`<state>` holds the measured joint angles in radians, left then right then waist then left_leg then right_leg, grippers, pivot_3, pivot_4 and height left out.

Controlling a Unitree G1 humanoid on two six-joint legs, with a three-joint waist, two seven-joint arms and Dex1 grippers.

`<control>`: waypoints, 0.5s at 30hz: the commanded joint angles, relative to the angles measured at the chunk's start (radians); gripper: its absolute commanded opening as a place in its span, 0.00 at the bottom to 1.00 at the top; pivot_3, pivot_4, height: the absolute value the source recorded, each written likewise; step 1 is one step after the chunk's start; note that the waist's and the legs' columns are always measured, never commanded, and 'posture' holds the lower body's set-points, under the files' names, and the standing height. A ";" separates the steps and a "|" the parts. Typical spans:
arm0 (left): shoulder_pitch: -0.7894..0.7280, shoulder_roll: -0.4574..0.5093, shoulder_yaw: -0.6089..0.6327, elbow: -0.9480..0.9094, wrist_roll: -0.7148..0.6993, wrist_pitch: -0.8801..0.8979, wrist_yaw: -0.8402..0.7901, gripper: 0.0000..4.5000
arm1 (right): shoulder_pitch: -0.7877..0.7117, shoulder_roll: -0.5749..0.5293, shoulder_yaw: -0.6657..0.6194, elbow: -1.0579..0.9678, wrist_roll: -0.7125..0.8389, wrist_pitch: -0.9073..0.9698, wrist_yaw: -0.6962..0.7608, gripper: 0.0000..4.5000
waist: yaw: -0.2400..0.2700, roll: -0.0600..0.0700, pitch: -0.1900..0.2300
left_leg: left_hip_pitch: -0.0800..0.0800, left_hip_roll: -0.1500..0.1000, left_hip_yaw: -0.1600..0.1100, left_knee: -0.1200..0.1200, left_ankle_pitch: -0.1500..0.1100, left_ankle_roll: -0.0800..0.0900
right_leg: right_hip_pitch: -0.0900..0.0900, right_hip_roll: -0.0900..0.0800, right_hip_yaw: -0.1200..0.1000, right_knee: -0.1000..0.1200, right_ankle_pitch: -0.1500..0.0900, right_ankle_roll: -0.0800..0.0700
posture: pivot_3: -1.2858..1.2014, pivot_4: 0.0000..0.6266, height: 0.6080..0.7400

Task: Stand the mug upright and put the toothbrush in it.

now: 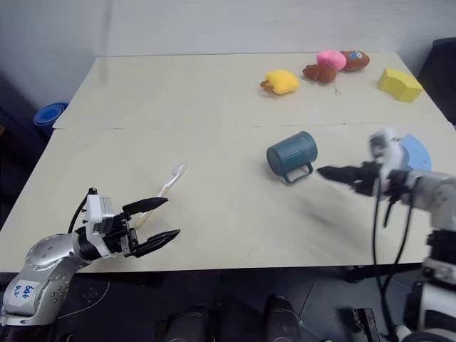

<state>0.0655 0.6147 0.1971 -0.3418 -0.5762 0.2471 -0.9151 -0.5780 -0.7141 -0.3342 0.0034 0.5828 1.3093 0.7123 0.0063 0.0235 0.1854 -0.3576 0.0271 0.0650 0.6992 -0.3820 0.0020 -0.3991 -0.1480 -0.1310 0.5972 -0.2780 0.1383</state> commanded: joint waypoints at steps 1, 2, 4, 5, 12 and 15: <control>0.025 0.004 0.022 -0.039 0.005 -0.015 0.011 1.00 | -0.048 0.097 -0.041 -0.086 -0.020 0.056 -0.178 1.00 | -0.001 -0.001 -0.001 | 0.000 0.000 0.000 0.000 0.000 0.000 | 0.000 0.000 0.000 0.000 0.000 0.000 | 0.52 0.24 1.00; 0.030 0.004 0.023 -0.043 0.005 -0.015 0.014 1.00 | -0.055 0.125 -0.033 -0.094 -0.039 0.048 -0.221 1.00 | -0.002 -0.001 -0.001 | 0.000 0.000 0.001 0.000 0.000 0.000 | 0.000 0.000 0.000 0.000 0.000 0.000 | 0.52 0.24 1.00; 0.039 0.003 0.026 -0.054 0.005 -0.014 0.022 1.00 | -0.060 0.167 -0.011 -0.091 -0.078 0.030 -0.294 1.00 | 0.001 -0.001 -0.001 | 0.000 0.000 0.000 0.000 0.000 0.000 | 0.000 0.001 0.000 0.000 0.000 0.000 | 0.52 0.24 1.00; 0.042 0.002 0.028 -0.058 0.004 -0.013 0.026 1.00 | -0.062 0.182 -0.003 -0.087 -0.090 0.023 -0.320 1.00 | 0.001 -0.001 -0.001 | 0.000 0.000 0.000 0.000 0.000 0.000 | 0.000 0.001 0.000 0.001 0.000 0.000 | 0.52 0.24 1.00; 0.043 0.001 0.028 -0.076 0.006 -0.010 0.048 1.00 | -0.081 0.206 0.077 -0.004 -0.180 -0.078 -0.398 1.00 | -0.010 -0.001 -0.001 | 0.001 0.000 0.001 -0.001 0.000 0.000 | -0.001 0.001 0.000 0.002 0.000 0.000 | 0.52 0.24 1.00; 0.042 -0.001 0.024 -0.081 0.007 -0.008 0.056 1.00 | -0.112 0.222 0.084 0.070 -0.203 -0.131 -0.415 1.00 | -0.011 -0.001 -0.001 | 0.001 0.000 0.003 -0.001 0.000 0.000 | -0.001 0.001 0.001 0.002 0.000 0.000 | 0.52 0.24 1.00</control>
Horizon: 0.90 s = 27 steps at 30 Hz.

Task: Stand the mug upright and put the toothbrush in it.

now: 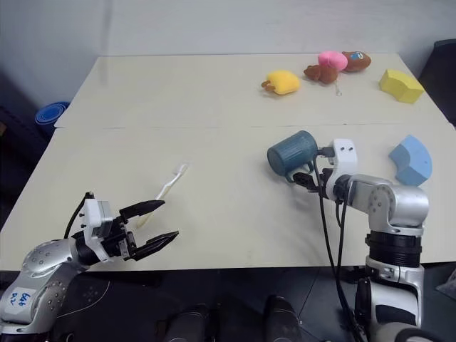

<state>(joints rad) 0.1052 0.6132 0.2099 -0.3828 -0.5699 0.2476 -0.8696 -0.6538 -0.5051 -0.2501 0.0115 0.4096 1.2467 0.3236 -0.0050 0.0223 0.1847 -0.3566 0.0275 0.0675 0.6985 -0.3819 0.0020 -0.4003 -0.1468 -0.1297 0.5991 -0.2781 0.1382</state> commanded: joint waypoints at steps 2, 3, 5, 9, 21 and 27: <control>0.003 -0.001 0.006 -0.043 0.003 -0.009 0.013 1.00 | -0.063 0.024 0.007 0.125 -0.043 -0.107 -0.030 1.00 | -0.001 0.000 0.000 | 0.000 0.000 0.000 0.000 0.000 0.000 | 0.000 0.000 0.000 0.000 0.000 0.000 | 0.52 0.24 1.00; 0.002 -0.002 0.005 -0.042 0.003 -0.009 0.015 1.00 | -0.080 0.035 0.006 0.164 -0.050 -0.128 -0.037 1.00 | -0.001 0.000 0.000 | 0.000 0.000 0.000 0.000 0.000 0.000 | 0.000 0.000 0.000 0.001 0.000 0.000 | 0.52 0.24 1.00; -0.003 -0.004 0.000 -0.041 0.006 -0.010 0.018 1.00 | -0.104 0.041 0.028 0.229 -0.065 -0.160 -0.028 0.91 | -0.002 0.000 0.000 | 0.000 0.000 0.001 0.000 0.000 0.000 | 0.000 0.000 0.001 0.001 0.000 0.000 | 0.52 0.24 1.00; -0.013 -0.003 0.002 -0.042 0.007 -0.010 0.023 1.00 | -0.132 0.037 0.083 0.285 -0.074 -0.168 0.023 0.71 | -0.005 -0.002 -0.001 | 0.001 0.000 0.001 0.000 0.000 0.000 | 0.000 0.000 0.001 0.002 0.000 0.000 | 0.52 0.24 1.00; -0.009 0.003 0.025 -0.014 0.012 -0.034 0.012 1.00 | -0.219 0.025 0.093 0.401 -0.058 -0.194 0.130 0.01 | -0.022 -0.003 -0.002 | 0.001 0.001 0.000 0.000 0.000 0.000 | 0.000 0.001 0.000 0.003 0.000 0.000 | 0.52 0.24 1.00; -0.008 0.000 0.035 0.010 0.020 -0.056 0.001 1.00 | -0.191 0.014 0.119 0.271 0.003 -0.423 0.388 0.01 | -0.023 -0.003 -0.001 | 0.000 0.001 0.000 -0.001 0.000 0.000 | -0.003 0.001 0.001 0.003 0.000 0.000 | 0.52 0.24 1.00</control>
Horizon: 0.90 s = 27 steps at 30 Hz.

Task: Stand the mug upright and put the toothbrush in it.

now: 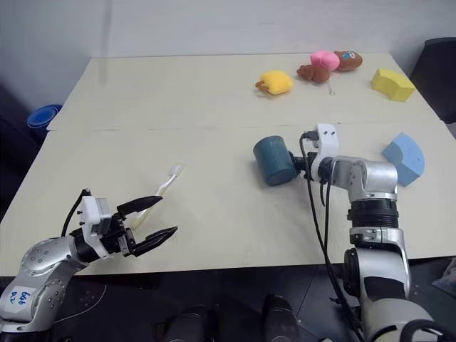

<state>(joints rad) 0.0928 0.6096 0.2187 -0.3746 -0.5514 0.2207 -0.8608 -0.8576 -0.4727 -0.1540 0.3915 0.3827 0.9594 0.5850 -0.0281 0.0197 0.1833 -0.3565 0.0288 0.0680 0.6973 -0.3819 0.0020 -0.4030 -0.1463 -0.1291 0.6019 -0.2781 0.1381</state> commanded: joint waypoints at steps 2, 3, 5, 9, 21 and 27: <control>0.004 0.002 0.030 0.014 0.003 -0.039 -0.013 1.00 | 0.049 0.002 0.048 -0.151 -0.009 -0.324 0.166 0.01 | 0.000 0.000 0.000 | -0.001 0.000 0.001 0.000 0.000 0.000 | -0.003 0.000 0.001 0.000 0.000 0.000 | 0.52 0.24 1.00; 0.004 0.001 0.030 0.019 0.005 -0.045 -0.015 1.00 | 0.068 0.029 0.056 -0.153 -0.037 -0.432 0.152 0.01 | 0.000 0.000 0.000 | -0.002 0.000 0.001 0.000 0.000 0.000 | -0.003 0.000 0.001 0.001 0.000 0.000 | 0.52 0.24 1.00; 0.001 0.000 0.030 0.032 0.009 -0.056 -0.020 1.00 | 0.090 0.076 0.069 -0.132 -0.086 -0.608 0.116 0.01 | -0.001 0.000 0.000 | -0.002 0.000 0.002 0.000 0.000 0.000 | -0.004 0.000 0.001 0.001 0.000 0.000 | 0.52 0.24 1.00; -0.013 -0.008 0.028 0.055 0.023 -0.086 -0.015 1.00 | 0.108 0.191 0.082 -0.012 -0.203 -0.991 -0.019 0.01 | -0.003 0.000 0.000 | -0.002 0.000 0.003 0.000 0.000 0.000 | -0.006 0.000 0.002 0.003 0.000 0.000 | 0.52 0.24 1.00; -0.055 -0.027 0.018 0.064 0.055 -0.127 0.016 1.00 | 0.249 0.188 0.135 0.177 -0.278 -1.386 0.027 0.01 | -0.003 -0.001 0.000 | -0.001 0.000 0.002 0.000 0.000 0.000 | -0.005 0.000 0.003 0.005 0.000 0.000 | 0.52 0.24 1.00; -0.063 -0.020 0.021 0.054 0.039 -0.104 0.026 1.00 | 0.322 0.152 0.123 0.085 -0.158 -1.291 0.145 0.12 | -0.001 -0.001 0.000 | 0.000 0.000 0.002 0.001 0.000 0.000 | -0.004 0.000 0.003 0.005 0.000 0.000 | 0.52 0.24 1.00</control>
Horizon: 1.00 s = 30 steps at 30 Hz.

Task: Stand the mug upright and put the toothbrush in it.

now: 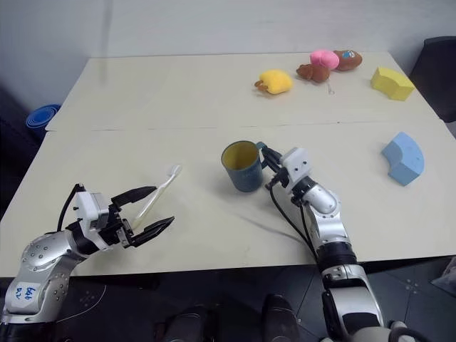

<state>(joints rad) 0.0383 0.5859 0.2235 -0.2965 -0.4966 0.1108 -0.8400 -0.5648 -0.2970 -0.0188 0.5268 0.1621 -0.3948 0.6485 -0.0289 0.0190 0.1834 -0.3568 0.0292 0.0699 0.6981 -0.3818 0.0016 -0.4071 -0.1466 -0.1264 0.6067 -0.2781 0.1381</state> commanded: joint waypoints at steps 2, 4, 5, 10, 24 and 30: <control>-0.005 0.008 0.021 -0.026 -0.023 0.022 0.009 1.00 | 0.038 -0.047 -0.018 -0.071 0.077 0.080 0.106 0.21 | 0.000 0.000 0.000 | 0.000 0.000 0.000 0.000 0.000 0.000 | 0.000 0.000 0.000 0.000 0.000 0.000 | 0.52 0.24 1.00; 0.002 0.015 0.044 -0.027 -0.039 0.055 0.026 1.00 | 0.056 -0.080 -0.031 -0.107 0.106 0.098 0.151 0.35 | -0.001 0.000 0.000 | 0.000 0.000 0.000 0.000 0.000 0.000 | 0.000 0.000 0.000 0.000 0.000 0.000 | 0.52 0.24 1.00; 0.014 0.024 0.068 -0.023 -0.044 0.066 0.030 1.00 | 0.075 -0.106 -0.046 -0.138 0.138 0.114 0.194 0.42 | 0.001 0.000 0.000 | 0.000 0.000 0.001 0.000 0.000 0.000 | 0.000 0.000 0.000 0.000 0.000 0.000 | 0.52 0.24 1.00; 0.151 0.070 0.260 0.020 -0.059 0.091 0.030 1.00 | 0.209 -0.246 -0.146 -0.288 0.341 0.165 0.433 0.78 | 0.003 0.000 0.001 | 0.000 0.000 0.000 -0.001 0.000 0.000 | 0.000 0.000 0.000 -0.001 0.000 0.000 | 0.52 0.24 1.00; 0.427 0.133 0.593 0.069 -0.150 0.300 0.040 1.00 | 0.475 -0.327 -0.275 -0.508 0.478 0.085 0.688 0.99 | 0.031 -0.008 0.000 | 0.001 0.001 0.005 0.000 -0.002 0.002 | 0.001 -0.001 0.003 -0.004 -0.001 -0.001 | 0.52 0.24 1.00; 0.077 0.265 0.345 -0.163 -0.330 0.735 0.304 1.00 | 0.501 -0.317 -0.242 -0.521 0.460 0.074 0.714 0.99 | 0.054 -0.010 0.000 | 0.003 0.000 -0.004 0.002 -0.002 0.001 | 0.004 -0.002 0.005 0.000 0.000 -0.001 | 0.52 0.24 1.00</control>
<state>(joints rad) 0.1620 0.8316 0.6285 -0.4064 -0.7915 0.7431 -0.6155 -0.0713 -0.6175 -0.2455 0.0329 0.6146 -0.3066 1.3555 0.0254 0.0093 0.1830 -0.3522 0.0294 0.0648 0.7001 -0.3836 0.0030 -0.4029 -0.1485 -0.1208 0.6064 -0.2785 0.1369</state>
